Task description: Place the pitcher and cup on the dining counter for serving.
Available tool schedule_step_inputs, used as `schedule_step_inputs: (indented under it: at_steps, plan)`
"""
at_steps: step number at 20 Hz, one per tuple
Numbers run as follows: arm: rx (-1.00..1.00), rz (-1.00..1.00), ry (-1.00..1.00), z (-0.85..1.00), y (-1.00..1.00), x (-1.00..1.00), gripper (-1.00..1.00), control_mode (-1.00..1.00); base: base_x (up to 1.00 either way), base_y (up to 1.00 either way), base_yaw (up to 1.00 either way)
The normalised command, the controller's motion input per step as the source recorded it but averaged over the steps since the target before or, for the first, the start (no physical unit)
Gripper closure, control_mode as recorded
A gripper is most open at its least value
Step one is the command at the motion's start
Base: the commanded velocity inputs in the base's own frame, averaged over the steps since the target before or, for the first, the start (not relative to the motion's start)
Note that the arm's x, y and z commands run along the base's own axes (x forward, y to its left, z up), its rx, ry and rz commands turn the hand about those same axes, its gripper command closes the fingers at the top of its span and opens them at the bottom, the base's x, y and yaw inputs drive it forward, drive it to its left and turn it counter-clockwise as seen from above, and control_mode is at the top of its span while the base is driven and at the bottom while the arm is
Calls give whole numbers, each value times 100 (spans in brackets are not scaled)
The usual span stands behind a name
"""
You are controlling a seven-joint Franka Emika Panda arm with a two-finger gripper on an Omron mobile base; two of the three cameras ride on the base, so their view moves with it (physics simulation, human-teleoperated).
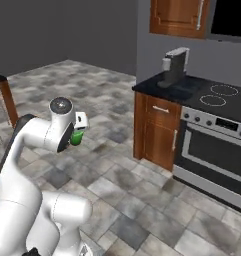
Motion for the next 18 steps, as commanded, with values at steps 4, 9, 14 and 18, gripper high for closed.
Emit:
schedule_step_inputs:
  at_steps: [4,9,14,18]
  plan:
    - [0,0,0,0,0,0,100,100,0,-6,98]
    - [0,0,0,0,0,0,100,100,16,0,90]
    - [0,0,0,0,0,0,100,100,81,-17,55]
    - [0,0,0,0,0,0,100,100,100,-19,20]
